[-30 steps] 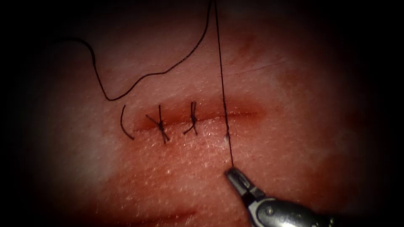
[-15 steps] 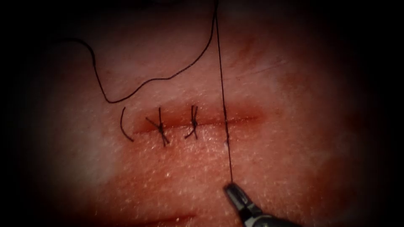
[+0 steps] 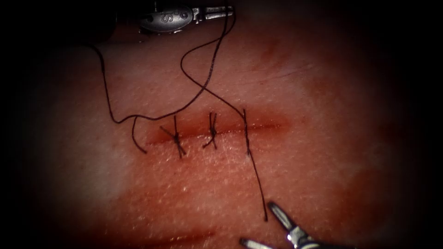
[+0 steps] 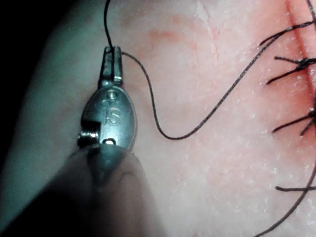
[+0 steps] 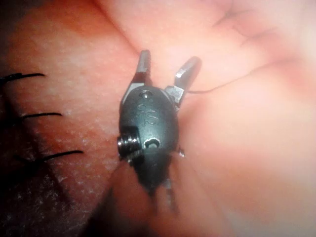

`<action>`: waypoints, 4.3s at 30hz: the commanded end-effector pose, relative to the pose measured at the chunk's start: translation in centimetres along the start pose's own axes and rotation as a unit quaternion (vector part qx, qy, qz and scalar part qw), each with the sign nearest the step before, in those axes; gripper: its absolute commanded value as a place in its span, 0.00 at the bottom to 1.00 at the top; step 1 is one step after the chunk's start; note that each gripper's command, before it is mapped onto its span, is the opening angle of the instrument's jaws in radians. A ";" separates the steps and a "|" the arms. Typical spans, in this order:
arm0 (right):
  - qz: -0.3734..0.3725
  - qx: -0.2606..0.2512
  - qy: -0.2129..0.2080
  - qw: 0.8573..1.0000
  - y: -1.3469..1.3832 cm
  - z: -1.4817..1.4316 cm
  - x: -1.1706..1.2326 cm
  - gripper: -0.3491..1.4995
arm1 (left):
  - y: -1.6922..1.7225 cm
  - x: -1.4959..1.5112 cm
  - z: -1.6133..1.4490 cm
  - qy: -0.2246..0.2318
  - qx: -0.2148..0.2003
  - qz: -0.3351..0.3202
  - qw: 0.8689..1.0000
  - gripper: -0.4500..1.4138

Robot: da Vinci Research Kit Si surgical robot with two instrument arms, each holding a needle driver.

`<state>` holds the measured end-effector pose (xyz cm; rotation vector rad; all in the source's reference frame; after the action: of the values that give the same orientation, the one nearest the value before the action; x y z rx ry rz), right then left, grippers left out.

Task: Wound Closure
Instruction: Wrap suture clockwise one time around right needle holder, then pick up thread tail with right hand

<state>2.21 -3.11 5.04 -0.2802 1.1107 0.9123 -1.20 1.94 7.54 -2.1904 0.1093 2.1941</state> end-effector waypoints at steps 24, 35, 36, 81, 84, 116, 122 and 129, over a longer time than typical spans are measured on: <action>-0.029 0.318 -0.079 0.944 1.23 1.16 0.20 0.00 | 1.26 2.04 -0.29 -0.027 -0.049 -0.014 0.998 0.00; 0.005 0.390 -0.082 0.917 0.58 1.66 -0.10 0.00 | 1.61 2.22 -0.35 -0.050 -0.037 0.003 0.998 0.00; 0.008 0.392 -0.076 0.917 0.45 1.78 -0.12 0.00 | 1.70 2.26 -0.35 -0.054 -0.035 0.006 0.998 0.00; 0.264 0.543 0.106 0.790 1.10 2.26 0.26 0.00 | 2.04 1.07 -0.19 -0.034 -0.043 0.003 0.998 0.00; 0.236 0.571 0.089 0.781 1.19 2.22 0.23 0.00 | 2.02 1.05 -0.18 -0.025 -0.050 0.003 0.998 0.00; -0.054 0.763 -0.053 0.641 0.95 1.55 -0.19 0.63 | 1.52 0.77 -0.01 0.022 -0.078 -0.010 0.997 0.00; -0.097 0.774 -0.087 0.620 0.88 1.56 -0.21 0.69 | 1.56 0.72 -0.01 0.017 -0.075 -0.010 0.997 0.00; -0.161 0.771 -0.144 0.599 0.63 1.59 -0.30 0.16 | 1.57 0.72 -0.02 0.017 -0.076 -0.015 0.997 0.00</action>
<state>2.64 -1.91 6.13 1.0659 1.1003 -0.5517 -1.25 0.32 6.81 -2.2875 -0.0950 2.2165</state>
